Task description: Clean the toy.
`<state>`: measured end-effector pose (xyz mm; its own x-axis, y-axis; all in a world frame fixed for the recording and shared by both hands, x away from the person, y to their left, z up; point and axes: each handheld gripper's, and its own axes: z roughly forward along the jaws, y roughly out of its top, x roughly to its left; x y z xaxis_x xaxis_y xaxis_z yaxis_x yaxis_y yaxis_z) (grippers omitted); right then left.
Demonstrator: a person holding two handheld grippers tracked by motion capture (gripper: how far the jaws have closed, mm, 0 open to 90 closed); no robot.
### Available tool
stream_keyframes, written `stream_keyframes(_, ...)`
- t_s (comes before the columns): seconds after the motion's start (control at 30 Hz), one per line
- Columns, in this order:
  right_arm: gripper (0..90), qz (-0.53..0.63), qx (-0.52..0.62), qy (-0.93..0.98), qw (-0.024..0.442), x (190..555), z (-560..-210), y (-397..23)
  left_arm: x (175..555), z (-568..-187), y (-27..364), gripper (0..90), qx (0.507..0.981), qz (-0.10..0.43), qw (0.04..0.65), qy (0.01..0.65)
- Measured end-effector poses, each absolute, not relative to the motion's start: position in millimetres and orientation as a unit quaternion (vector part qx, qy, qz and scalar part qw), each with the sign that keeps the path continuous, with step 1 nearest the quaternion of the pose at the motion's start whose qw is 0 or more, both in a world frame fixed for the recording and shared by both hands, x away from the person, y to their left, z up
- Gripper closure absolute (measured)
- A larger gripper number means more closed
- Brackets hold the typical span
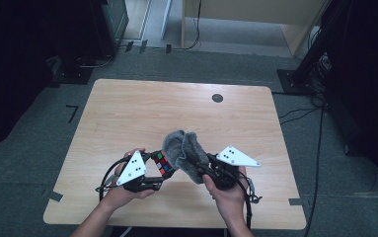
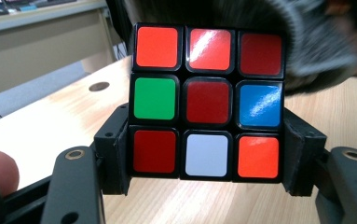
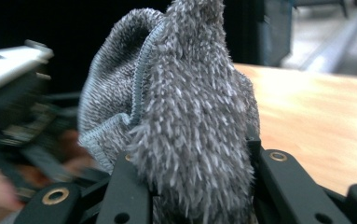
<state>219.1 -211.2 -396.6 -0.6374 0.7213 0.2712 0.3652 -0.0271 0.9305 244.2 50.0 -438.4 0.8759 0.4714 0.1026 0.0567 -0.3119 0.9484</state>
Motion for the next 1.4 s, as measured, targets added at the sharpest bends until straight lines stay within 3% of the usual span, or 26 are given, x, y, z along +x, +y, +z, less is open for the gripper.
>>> stream_keyframes(0.17, 66.1, 0.591, 0.381, 0.695, 0.147, 218, -399, -199, 241, -436, 47, 33.8, 0.789, 0.186, 0.562, 0.164)
stream_keyframes(0.23, 66.1, 0.597, 0.418, 0.675, 0.114, 228, -411, -210, 242, -433, 51, 33.8, 0.784, 0.187, 0.569, 0.164)
stream_keyframes(0.37, 67.0, 0.594, 0.437, 0.668, 0.101, 233, -418, -223, 246, -427, 60, 33.7, 0.764, 0.172, 0.594, 0.187)
stream_keyframes(0.6, 70.3, 0.615, 0.404, 0.674, 0.066, 234, -420, -216, 253, -427, 69, 33.6, 0.743, 0.139, 0.62, 0.211)
stream_keyframes(0.7, 70.2, 0.599, 0.39, 0.7, 0.026, 238, -430, -207, 255, -426, 73, 33.7, 0.732, 0.125, 0.631, 0.224)
stream_keyframes(0.87, 69.8, 0.576, 0.383, 0.722, 0.032, 238, -437, -195, 255, -425, 75, 33.7, 0.73, 0.127, 0.633, 0.222)
stream_keyframes(1.07, 69.8, 0.616, 0.384, 0.683, 0.077, 234, -423, -213, 254, -427, 72, 33.7, 0.74, 0.132, 0.624, 0.216)
stream_keyframes(1.3, 69.6, 0.588, 0.372, 0.716, 0.051, 237, -434, -201, 256, -426, 75, 33.7, 0.734, 0.127, 0.629, 0.224)
stream_keyframes(1.4, 69.6, 0.588, 0.361, 0.721, 0.066, 236, -428, -203, 256, -425, 77, 33.8, 0.727, 0.116, 0.638, 0.227)
